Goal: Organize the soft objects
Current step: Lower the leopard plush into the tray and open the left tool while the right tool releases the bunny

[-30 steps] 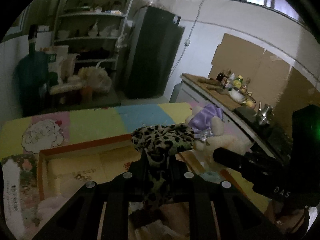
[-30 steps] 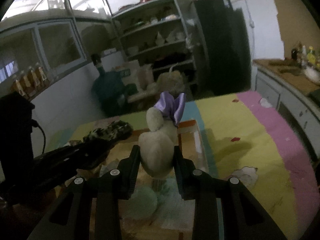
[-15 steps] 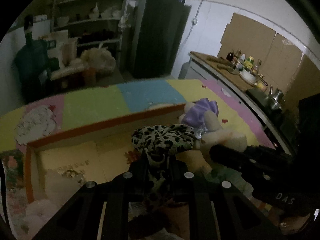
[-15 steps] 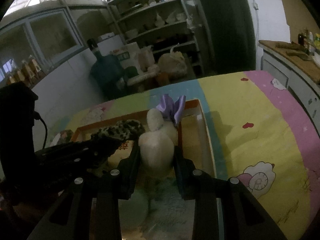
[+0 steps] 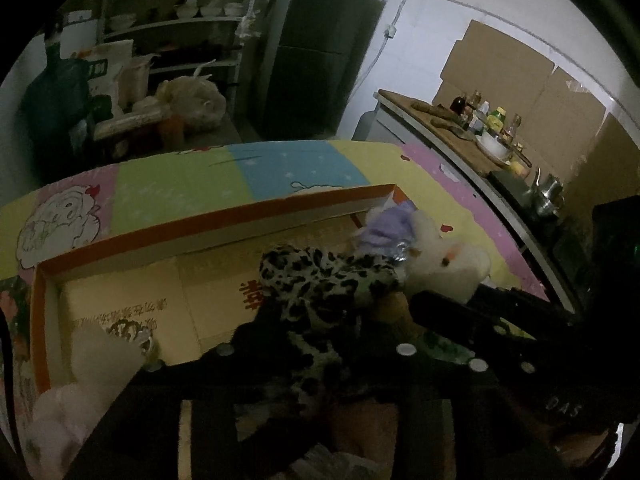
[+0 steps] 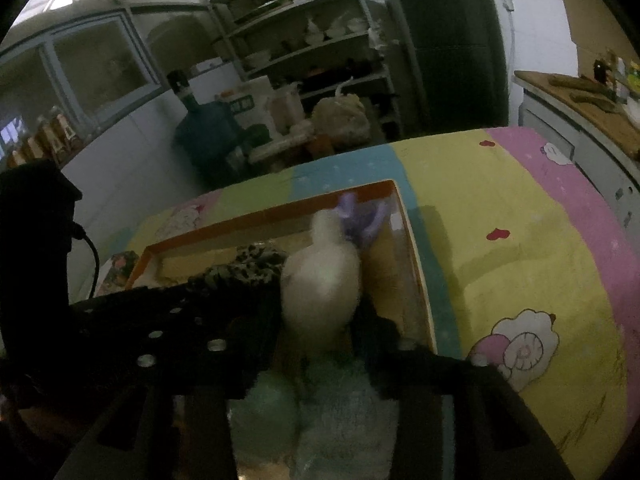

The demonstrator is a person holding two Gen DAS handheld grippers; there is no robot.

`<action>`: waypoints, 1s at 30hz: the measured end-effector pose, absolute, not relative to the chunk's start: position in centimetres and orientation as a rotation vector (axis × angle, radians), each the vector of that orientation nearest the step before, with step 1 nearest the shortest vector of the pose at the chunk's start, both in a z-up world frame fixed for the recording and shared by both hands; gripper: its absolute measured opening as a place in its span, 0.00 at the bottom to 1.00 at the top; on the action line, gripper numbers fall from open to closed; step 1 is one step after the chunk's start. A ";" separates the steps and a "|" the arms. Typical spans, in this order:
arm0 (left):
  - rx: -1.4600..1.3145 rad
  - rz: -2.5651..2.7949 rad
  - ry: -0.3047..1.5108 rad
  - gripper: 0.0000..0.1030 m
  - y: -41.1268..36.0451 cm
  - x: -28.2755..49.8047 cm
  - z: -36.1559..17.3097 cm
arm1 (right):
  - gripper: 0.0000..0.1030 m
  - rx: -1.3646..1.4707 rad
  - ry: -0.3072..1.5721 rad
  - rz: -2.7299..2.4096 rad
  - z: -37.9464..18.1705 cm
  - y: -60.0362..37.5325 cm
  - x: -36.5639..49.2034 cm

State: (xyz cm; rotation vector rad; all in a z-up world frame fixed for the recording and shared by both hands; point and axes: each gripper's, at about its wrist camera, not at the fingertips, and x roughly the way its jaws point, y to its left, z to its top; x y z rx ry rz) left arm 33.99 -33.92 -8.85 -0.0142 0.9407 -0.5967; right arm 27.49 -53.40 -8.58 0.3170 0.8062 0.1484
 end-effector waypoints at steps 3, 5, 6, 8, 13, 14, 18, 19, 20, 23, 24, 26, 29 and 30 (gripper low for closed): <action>-0.018 -0.595 0.934 0.46 -33.7 33.8 -8.6 | 0.56 0.314 0.800 0.139 -8.4 -53.4 27.0; -0.017 -0.593 0.929 0.46 -33.6 33.7 -8.5 | 0.56 0.309 0.798 0.130 -8.3 -53.3 26.7; -0.017 -0.593 0.926 0.46 -33.5 33.5 -8.4 | 0.56 0.307 0.799 0.129 -8.3 -53.3 26.6; -0.017 -0.594 0.919 0.47 -33.3 33.2 -8.3 | 0.56 0.301 0.798 0.124 -8.1 -53.1 26.1; -0.020 -0.599 0.895 0.49 -32.6 32.4 -7.5 | 0.56 0.294 0.796 0.112 -7.8 -52.9 25.2; -0.021 -0.600 0.890 0.49 -32.4 32.2 -7.3 | 0.56 0.295 0.795 0.110 -7.7 -52.8 25.0; -0.036 -0.603 0.881 0.50 -31.8 31.5 -6.7 | 0.56 0.302 0.787 0.100 -7.5 -52.7 23.9; -0.039 -0.604 0.878 0.50 -31.6 31.3 -6.6 | 0.56 0.306 0.784 0.098 -7.4 -52.7 23.5; -0.043 -0.603 0.874 0.50 -31.4 31.1 -6.5 | 0.56 0.308 0.782 0.095 -7.3 -52.7 23.2; -0.058 -0.607 0.856 0.50 -30.7 30.4 -6.0 | 0.56 0.313 0.774 0.087 -7.1 -52.6 22.4; -0.066 -0.611 0.849 0.50 -30.4 30.1 -5.8 | 0.56 0.313 0.771 0.084 -7.0 -52.5 22.2; -0.082 -0.616 0.831 0.50 -29.9 29.6 -5.4 | 0.56 0.315 0.764 0.077 -6.7 -52.4 21.5; -0.095 -0.616 0.799 0.50 -29.1 28.7 -4.7 | 0.56 0.315 0.742 0.068 -6.1 -52.2 20.4; -0.099 -0.615 0.787 0.50 -28.8 28.4 -4.5 | 0.56 0.315 0.736 0.066 -5.9 -52.1 20.1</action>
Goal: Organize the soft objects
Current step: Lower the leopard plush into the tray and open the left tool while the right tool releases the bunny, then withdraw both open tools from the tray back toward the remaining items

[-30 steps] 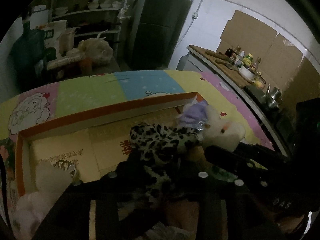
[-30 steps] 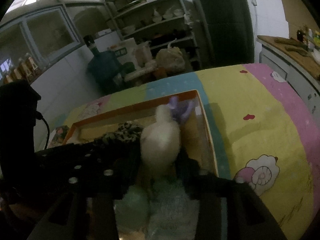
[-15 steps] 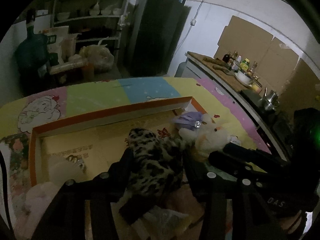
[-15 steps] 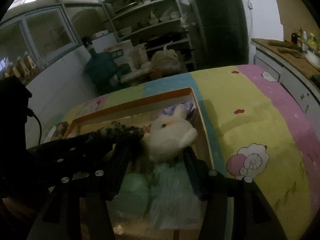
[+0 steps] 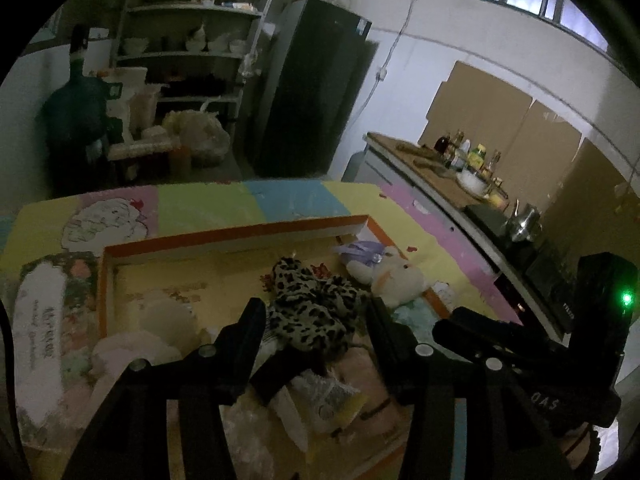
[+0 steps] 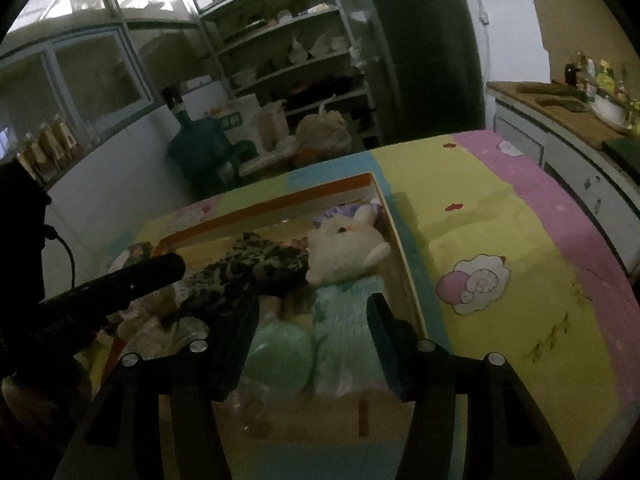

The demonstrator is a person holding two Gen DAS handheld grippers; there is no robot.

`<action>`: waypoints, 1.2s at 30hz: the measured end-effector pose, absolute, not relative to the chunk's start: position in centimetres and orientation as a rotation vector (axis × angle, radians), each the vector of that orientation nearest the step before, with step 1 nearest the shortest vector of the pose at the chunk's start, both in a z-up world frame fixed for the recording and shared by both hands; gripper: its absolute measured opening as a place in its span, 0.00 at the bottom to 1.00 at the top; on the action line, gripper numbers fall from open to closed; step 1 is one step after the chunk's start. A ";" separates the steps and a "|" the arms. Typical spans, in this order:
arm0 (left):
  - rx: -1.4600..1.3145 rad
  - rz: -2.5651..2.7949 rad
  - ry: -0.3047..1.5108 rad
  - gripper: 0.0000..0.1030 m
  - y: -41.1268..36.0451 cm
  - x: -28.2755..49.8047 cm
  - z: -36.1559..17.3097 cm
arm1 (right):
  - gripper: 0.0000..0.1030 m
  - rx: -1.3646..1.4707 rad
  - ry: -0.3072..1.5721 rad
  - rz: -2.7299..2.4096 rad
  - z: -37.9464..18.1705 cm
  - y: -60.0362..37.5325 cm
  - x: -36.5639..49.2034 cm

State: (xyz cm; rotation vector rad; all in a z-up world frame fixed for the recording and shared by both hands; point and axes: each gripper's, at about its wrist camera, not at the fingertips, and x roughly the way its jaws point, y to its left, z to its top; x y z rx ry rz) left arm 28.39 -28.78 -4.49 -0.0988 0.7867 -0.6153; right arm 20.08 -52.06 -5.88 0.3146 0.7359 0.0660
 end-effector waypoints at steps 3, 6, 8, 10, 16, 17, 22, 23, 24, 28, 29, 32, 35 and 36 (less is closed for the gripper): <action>-0.112 -0.614 0.762 0.50 -27.9 27.5 -4.1 | 0.56 0.312 0.712 0.062 -5.1 -51.6 19.1; -0.127 -0.617 0.740 0.50 -26.9 26.5 -3.8 | 0.56 0.304 0.692 0.063 -4.5 -50.7 18.2; -0.128 -0.612 0.730 0.50 -26.3 25.9 -3.7 | 0.57 0.297 0.682 0.066 -4.1 -50.1 17.7; -0.124 -0.604 0.717 0.50 -25.8 25.4 -3.5 | 0.62 0.291 0.674 0.070 -3.8 -49.3 17.4; -0.101 -0.571 0.679 0.50 -23.9 23.9 -2.8 | 0.63 0.263 0.652 0.088 -3.0 -46.8 16.3; -0.096 -0.566 0.675 0.50 -23.5 23.6 -2.6 | 0.63 0.262 0.651 0.092 -3.0 -46.6 16.2; -0.084 -0.545 0.644 0.50 -21.8 22.5 -2.1 | 0.64 0.258 0.647 0.109 -2.7 -44.9 15.9; -0.083 -0.542 0.639 0.50 -21.5 22.3 -2.0 | 0.64 0.257 0.646 0.113 -2.6 -44.6 15.9; -0.082 -0.537 0.631 0.50 -21.1 22.1 -1.9 | 0.65 0.256 0.645 0.115 -2.6 -44.3 15.8; -0.080 -0.521 0.610 0.50 -19.7 21.3 -1.6 | 0.68 0.250 0.639 0.132 -2.3 -42.6 15.4; -0.079 -0.516 0.606 0.50 -19.3 21.1 -1.5 | 0.68 0.249 0.639 0.135 -2.3 -42.4 15.3; -0.080 -0.504 0.599 0.50 -18.2 20.7 -1.4 | 0.69 0.244 0.640 0.148 -2.2 -41.3 15.2; -0.084 -0.496 0.593 0.54 -17.2 20.3 -1.4 | 0.69 0.242 0.638 0.160 -1.9 -40.3 15.0; -0.086 -0.493 0.591 0.59 -16.7 20.2 -1.3 | 0.69 0.241 0.637 0.164 -1.9 -39.9 15.0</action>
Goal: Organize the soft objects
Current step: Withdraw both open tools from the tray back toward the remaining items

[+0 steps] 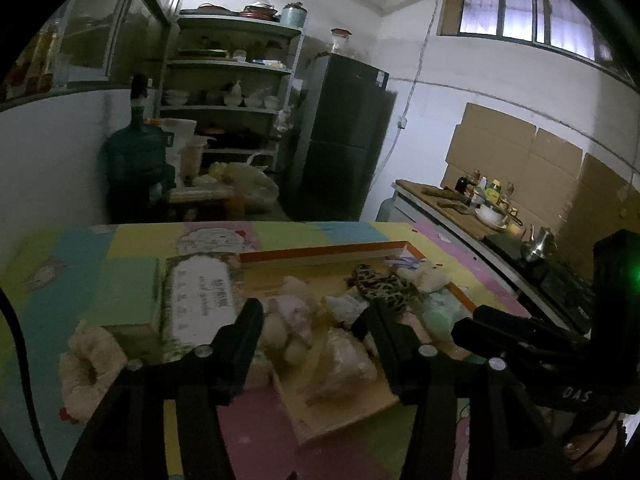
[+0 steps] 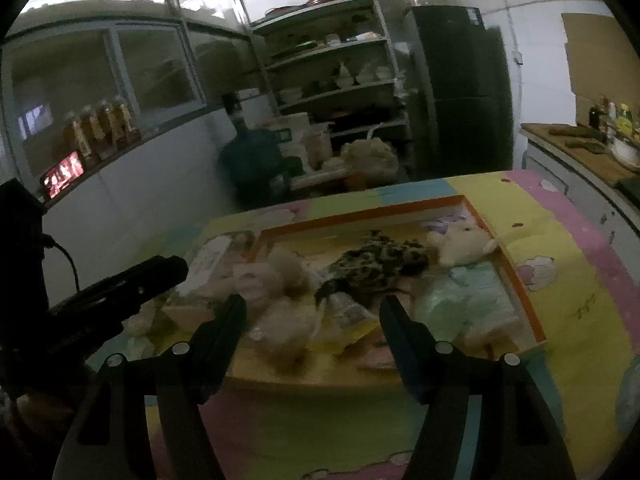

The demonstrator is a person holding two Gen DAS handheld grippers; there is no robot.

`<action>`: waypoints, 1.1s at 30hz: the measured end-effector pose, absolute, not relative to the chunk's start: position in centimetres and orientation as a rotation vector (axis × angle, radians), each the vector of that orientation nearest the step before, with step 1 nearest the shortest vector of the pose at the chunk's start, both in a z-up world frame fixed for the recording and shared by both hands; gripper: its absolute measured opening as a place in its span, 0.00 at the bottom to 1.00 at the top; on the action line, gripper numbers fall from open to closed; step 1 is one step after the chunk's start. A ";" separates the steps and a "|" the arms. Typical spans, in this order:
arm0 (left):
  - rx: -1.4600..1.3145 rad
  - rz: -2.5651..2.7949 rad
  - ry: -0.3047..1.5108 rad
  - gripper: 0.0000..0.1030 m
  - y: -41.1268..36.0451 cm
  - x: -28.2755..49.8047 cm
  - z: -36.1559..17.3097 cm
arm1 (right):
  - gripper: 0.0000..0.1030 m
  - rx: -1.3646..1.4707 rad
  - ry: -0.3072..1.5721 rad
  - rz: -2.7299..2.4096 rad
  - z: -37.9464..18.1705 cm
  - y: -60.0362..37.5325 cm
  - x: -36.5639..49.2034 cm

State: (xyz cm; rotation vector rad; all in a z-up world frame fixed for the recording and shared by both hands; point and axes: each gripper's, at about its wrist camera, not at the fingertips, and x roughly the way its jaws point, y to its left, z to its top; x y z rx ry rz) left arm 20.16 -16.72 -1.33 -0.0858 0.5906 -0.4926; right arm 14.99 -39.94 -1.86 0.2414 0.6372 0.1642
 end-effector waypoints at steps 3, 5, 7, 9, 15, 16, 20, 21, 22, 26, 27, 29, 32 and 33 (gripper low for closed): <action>-0.093 -0.484 0.580 0.63 -16.0 19.7 -1.2 | 0.69 0.240 0.632 0.178 -1.6 -38.8 14.8; -0.098 -0.474 0.576 0.63 -15.3 19.5 -1.1 | 0.69 0.234 0.631 0.184 -1.6 -38.1 14.8; -0.104 -0.463 0.572 0.63 -14.4 19.3 -1.1 | 0.69 0.225 0.629 0.193 -1.4 -37.1 14.7; -0.108 -0.454 0.564 0.63 -13.6 19.0 -1.0 | 0.74 0.221 0.629 0.202 -1.3 -36.3 14.8; -0.111 -0.436 0.554 0.63 -11.3 18.3 -1.1 | 0.75 0.208 0.620 0.231 -1.3 -33.6 14.8; -0.113 -0.429 0.554 0.63 -10.8 18.2 -1.2 | 0.74 0.208 0.621 0.237 -1.4 -33.2 14.9; -0.115 -0.397 0.548 0.63 -9.1 17.8 -1.3 | 0.75 0.214 0.624 0.252 -1.7 -31.4 15.0; -0.117 -0.389 0.546 0.63 -8.7 17.7 -1.4 | 0.75 0.218 0.625 0.257 -1.8 -31.0 15.1; -0.118 -0.384 0.546 0.63 -8.4 17.7 -1.4 | 0.75 0.221 0.626 0.260 -1.9 -30.7 15.2; -0.120 -0.342 0.532 0.63 -6.1 17.0 -1.8 | 0.75 0.217 0.632 0.273 -2.1 -28.9 15.4; -0.123 -0.334 0.528 0.63 -5.6 16.8 -1.9 | 0.75 0.213 0.633 0.275 -2.1 -28.5 15.5; -0.133 -0.311 0.523 0.63 -4.2 16.4 -2.1 | 0.75 0.205 0.639 0.287 -2.2 -27.6 15.5; -0.142 -0.273 0.514 0.63 -2.2 15.9 -2.3 | 0.75 0.199 0.653 0.308 -2.5 -26.2 15.7; -0.145 -0.261 0.510 0.63 -1.7 15.7 -2.4 | 0.75 0.196 0.659 0.314 -2.7 -25.7 15.8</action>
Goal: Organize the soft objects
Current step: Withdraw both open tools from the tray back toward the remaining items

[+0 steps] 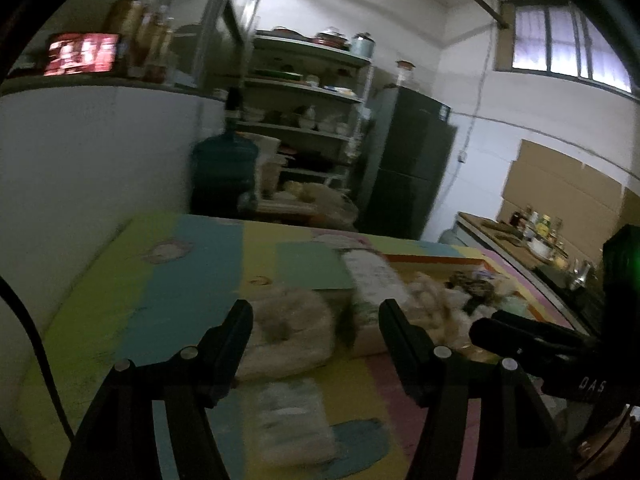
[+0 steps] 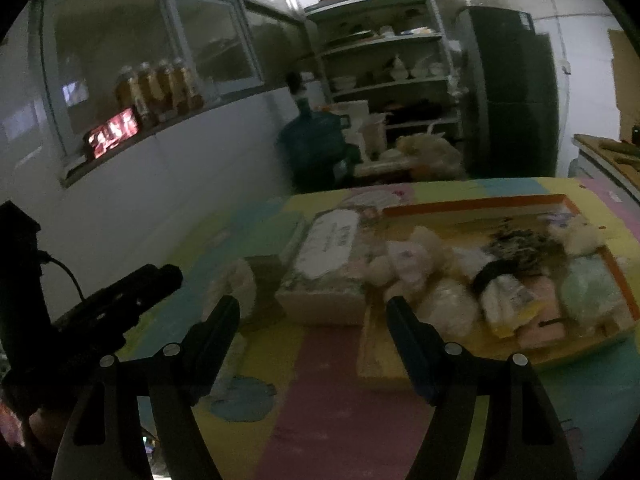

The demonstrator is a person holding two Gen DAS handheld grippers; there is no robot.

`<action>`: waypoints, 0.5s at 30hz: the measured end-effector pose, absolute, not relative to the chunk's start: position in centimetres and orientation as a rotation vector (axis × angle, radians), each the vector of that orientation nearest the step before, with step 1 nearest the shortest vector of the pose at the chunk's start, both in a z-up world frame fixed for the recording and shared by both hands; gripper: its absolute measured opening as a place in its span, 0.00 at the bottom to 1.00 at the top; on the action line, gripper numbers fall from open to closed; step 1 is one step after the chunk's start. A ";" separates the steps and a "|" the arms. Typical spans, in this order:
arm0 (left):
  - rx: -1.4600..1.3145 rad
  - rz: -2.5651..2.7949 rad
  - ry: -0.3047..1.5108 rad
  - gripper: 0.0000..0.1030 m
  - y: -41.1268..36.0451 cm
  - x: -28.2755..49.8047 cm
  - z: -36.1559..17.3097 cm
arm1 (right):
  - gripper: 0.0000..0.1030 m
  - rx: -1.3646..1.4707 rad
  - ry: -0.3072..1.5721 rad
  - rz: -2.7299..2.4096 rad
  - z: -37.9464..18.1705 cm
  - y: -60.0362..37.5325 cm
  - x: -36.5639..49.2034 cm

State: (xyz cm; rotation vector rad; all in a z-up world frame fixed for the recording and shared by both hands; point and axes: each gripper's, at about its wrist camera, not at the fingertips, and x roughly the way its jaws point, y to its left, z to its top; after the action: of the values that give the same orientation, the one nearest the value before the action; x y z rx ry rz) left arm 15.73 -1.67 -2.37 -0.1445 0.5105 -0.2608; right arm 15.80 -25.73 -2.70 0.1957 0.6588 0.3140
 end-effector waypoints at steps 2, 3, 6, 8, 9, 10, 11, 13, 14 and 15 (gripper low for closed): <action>-0.151 -0.234 0.505 0.63 -0.3 15.3 -2.6 | 0.75 0.185 0.675 0.325 -3.2 -24.5 16.0; -0.153 -0.224 0.504 0.63 0.2 15.2 -2.7 | 0.75 0.181 0.683 0.330 -3.4 -23.9 16.1; -0.158 -0.197 0.495 0.63 1.8 14.8 -3.0 | 0.75 0.184 0.706 0.357 -4.2 -22.2 16.4; -0.163 -0.178 0.491 0.63 2.9 14.6 -3.3 | 0.75 0.187 0.721 0.376 -4.7 -21.1 16.6; -0.166 -0.169 0.492 0.63 3.4 14.6 -3.5 | 0.75 0.187 0.733 0.384 -5.1 -20.4 16.7; -0.170 -0.164 0.493 0.63 3.9 14.6 -3.6 | 0.75 0.184 0.745 0.391 -5.5 -19.7 16.8; -0.174 -0.159 0.494 0.63 4.3 14.6 -3.7 | 0.75 0.182 0.760 0.400 -6.0 -18.9 16.9; -0.186 -0.151 0.492 0.63 5.3 14.6 -4.0 | 0.75 0.181 0.784 0.411 -6.7 -17.7 17.0; -0.189 -0.149 0.492 0.63 5.6 14.5 -4.1 | 0.75 0.184 0.797 0.416 -7.1 -17.0 17.1; -0.192 -0.146 0.492 0.63 6.0 14.5 -4.2 | 0.75 0.187 0.804 0.419 -7.4 -16.7 17.2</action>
State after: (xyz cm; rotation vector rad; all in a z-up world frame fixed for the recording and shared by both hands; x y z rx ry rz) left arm 14.50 6.03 -4.19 -0.1921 0.4924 -0.1463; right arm 17.20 -16.68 -7.36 0.1868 0.8040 0.4186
